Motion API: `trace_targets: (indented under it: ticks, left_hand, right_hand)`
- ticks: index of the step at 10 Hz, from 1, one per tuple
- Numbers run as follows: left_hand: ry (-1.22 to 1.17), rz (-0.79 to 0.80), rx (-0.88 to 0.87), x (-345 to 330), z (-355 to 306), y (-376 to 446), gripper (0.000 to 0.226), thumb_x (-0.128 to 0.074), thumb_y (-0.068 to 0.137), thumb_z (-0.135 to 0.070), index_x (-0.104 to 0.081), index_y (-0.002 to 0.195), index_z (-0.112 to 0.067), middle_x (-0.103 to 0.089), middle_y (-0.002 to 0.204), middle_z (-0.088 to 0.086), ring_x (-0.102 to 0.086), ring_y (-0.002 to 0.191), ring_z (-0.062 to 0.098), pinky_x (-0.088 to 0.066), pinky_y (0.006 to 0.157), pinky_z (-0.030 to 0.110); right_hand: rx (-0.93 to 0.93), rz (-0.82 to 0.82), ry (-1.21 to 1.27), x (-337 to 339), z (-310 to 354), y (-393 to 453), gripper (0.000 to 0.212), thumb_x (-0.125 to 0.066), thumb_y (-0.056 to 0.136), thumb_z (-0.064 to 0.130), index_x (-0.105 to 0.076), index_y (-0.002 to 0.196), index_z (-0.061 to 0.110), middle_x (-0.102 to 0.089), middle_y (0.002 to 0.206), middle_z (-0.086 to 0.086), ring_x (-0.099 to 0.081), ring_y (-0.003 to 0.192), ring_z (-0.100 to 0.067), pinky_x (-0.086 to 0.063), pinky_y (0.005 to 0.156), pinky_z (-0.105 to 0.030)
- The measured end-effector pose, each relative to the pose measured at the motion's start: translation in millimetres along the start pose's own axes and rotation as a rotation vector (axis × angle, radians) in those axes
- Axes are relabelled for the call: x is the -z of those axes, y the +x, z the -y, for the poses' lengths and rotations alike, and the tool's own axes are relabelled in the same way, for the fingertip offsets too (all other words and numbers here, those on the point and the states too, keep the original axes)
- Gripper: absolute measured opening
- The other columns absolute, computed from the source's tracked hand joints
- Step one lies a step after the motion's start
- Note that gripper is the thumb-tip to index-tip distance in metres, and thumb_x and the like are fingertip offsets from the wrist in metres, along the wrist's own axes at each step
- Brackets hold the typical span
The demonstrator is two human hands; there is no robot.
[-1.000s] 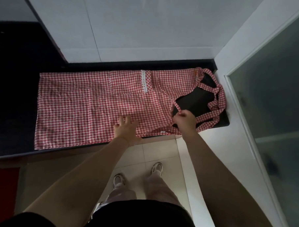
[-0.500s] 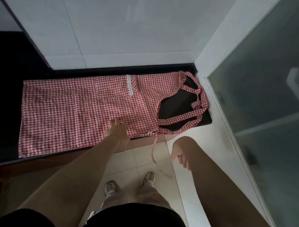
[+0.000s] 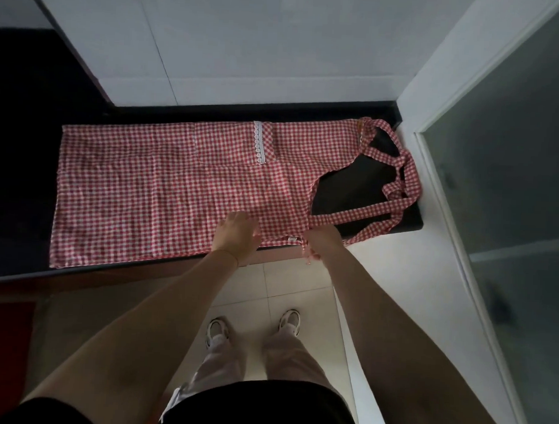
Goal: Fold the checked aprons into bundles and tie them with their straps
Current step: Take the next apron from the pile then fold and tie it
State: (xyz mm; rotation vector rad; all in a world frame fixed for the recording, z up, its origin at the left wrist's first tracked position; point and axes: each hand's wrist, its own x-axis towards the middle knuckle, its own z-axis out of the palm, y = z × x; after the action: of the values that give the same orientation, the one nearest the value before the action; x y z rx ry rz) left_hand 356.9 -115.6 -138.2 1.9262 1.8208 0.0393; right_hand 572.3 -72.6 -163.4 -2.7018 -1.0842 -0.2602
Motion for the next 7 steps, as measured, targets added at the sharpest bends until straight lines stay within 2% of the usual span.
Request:
trace_targets:
  ticks: [1, 2, 3, 4, 5, 6, 7]
  left_hand:
    - [-0.032, 0.009, -0.077, -3, -17, 8, 0.018, -0.060, 0.093, -0.033, -0.067, 0.107, -0.025, -0.059, 0.113, -0.004, -0.052, 0.116, 0.018, -0.041, 0.104, 0.038]
    - [-0.112, 0.031, -0.118, -6, -38, 16, 0.037, -0.064, 0.091, -0.035, -0.060, 0.127, -0.025, -0.059, 0.122, -0.003, -0.051, 0.120, 0.019, -0.043, 0.102, 0.035]
    - [-0.139, -0.011, -0.072, -6, -59, 30, 0.019, -0.057, 0.095, -0.036, -0.066, 0.108, -0.025, -0.066, 0.104, -0.003, -0.063, 0.101, 0.019, -0.056, 0.087, 0.035]
    - [-0.108, -0.018, 0.042, 4, -69, 41, 0.025, -0.049, 0.100, -0.031, -0.069, 0.090, -0.022, -0.066, 0.089, -0.002, -0.060, 0.078, 0.014, -0.049, 0.060, 0.027]
    - [-0.117, 0.041, 0.076, 10, -64, 49, 0.026, -0.052, 0.100, -0.037, -0.073, 0.094, -0.024, -0.068, 0.089, -0.005, -0.060, 0.075, 0.013, -0.051, 0.060, 0.026]
    - [-0.119, 0.136, 0.133, 13, -62, 59, 0.030, -0.048, 0.102, -0.033, -0.072, 0.091, -0.018, -0.069, 0.088, 0.001, -0.060, 0.072, 0.015, -0.054, 0.062, 0.027]
    - [-0.228, 0.152, 0.200, 13, -64, 65, 0.036, -0.044, 0.103, -0.027, -0.062, 0.073, -0.017, -0.061, 0.076, 0.003, -0.050, 0.058, 0.011, -0.037, 0.047, 0.019]
  right_hand:
    - [-0.190, 1.159, 0.369, 48, 8, -14, 0.018, -0.061, 0.093, 0.020, -0.053, 0.084, 0.007, -0.054, 0.078, -0.007, -0.053, 0.063, -0.015, -0.043, 0.055, -0.018]
    - [-0.088, 1.242, 0.517, 64, 19, -6, 0.017, -0.063, 0.093, 0.020, -0.060, 0.104, 0.008, -0.064, 0.097, -0.007, -0.062, 0.087, -0.017, -0.045, 0.071, -0.023]
    - [-0.055, 1.268, 0.635, 61, 20, 0, 0.028, -0.060, 0.097, 0.031, -0.063, 0.114, 0.009, -0.069, 0.106, -0.006, -0.065, 0.093, -0.018, -0.051, 0.081, -0.028]
    - [0.056, 1.379, 0.596, 65, 14, 10, 0.030, -0.071, 0.089, 0.029, -0.064, 0.105, 0.005, -0.065, 0.078, -0.004, -0.057, 0.063, -0.011, -0.048, 0.060, -0.023]
    - [0.231, 1.270, 0.283, 54, -1, 27, 0.010, -0.062, 0.094, 0.015, -0.064, 0.095, 0.005, -0.055, 0.069, -0.002, -0.052, 0.058, -0.012, -0.037, 0.052, -0.018]
    - [0.210, 0.730, 0.185, 44, -15, 46, 0.011, -0.060, 0.094, 0.018, -0.061, 0.093, 0.007, -0.059, 0.086, -0.007, -0.060, 0.085, -0.024, -0.041, 0.059, -0.020]
    - [0.057, 0.396, 0.231, 46, -24, 56, 0.040, -0.066, 0.093, 0.024, -0.051, 0.126, 0.008, -0.056, 0.121, -0.013, -0.057, 0.108, -0.029, -0.048, 0.075, -0.032]
